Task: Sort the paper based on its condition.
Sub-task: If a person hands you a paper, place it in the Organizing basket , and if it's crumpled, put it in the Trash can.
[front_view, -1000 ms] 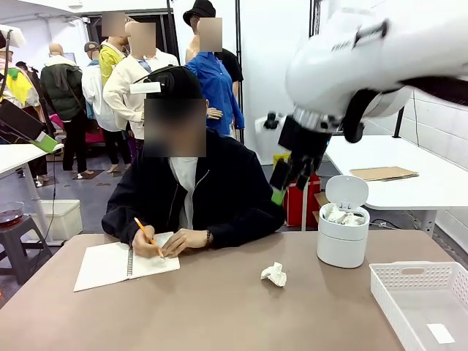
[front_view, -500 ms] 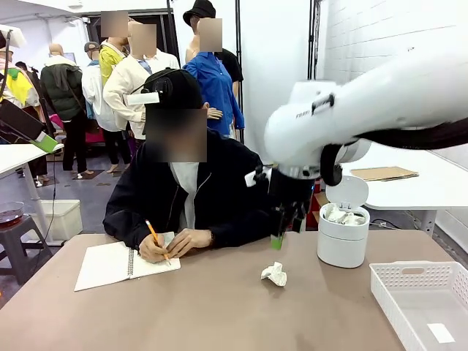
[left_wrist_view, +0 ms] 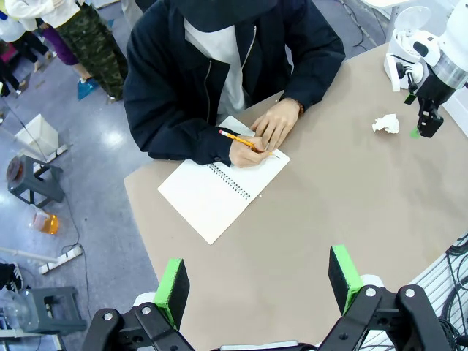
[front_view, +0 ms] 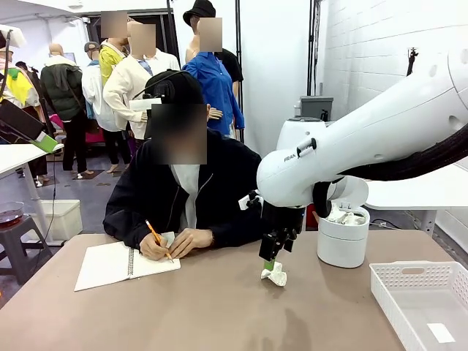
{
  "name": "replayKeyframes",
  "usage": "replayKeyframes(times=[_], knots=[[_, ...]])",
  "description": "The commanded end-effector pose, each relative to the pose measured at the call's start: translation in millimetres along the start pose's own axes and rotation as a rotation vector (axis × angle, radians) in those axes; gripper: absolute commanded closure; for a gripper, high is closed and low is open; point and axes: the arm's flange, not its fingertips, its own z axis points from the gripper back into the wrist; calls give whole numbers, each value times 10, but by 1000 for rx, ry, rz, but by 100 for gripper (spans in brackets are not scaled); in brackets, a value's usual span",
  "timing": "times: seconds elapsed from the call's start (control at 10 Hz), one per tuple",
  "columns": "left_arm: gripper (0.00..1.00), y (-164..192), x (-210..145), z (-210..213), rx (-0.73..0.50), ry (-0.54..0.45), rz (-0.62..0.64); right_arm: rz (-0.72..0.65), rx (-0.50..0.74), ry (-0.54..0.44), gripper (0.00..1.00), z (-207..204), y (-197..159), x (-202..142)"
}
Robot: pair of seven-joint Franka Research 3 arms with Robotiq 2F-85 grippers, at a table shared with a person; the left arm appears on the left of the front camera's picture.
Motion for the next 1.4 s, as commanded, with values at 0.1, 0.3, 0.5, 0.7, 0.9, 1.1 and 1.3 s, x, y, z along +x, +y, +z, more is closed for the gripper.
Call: replayKeyframes(times=[0.1,0.3,0.5,0.7,0.9,1.1,1.3], knots=[[0,9,-1,1,10,2,1,1,15,29,0,70,-22,-1],[0,9,-1,1,10,2,1,-34,-2,21,0,-113,-166,92],[0,9,-1,1,10,2,1,-25,19,39,0,-277,-285,225],[0,9,-1,1,10,2,1,-31,13,51,0,-478,-393,321],[0,9,-1,1,10,2,1,-17,49,94,0,-646,-408,371],[0,9,-1,1,10,2,1,-21,65,130,0,-846,-393,345],[0,9,-1,1,10,2,1,-5,43,142,0,-1026,-363,331]])
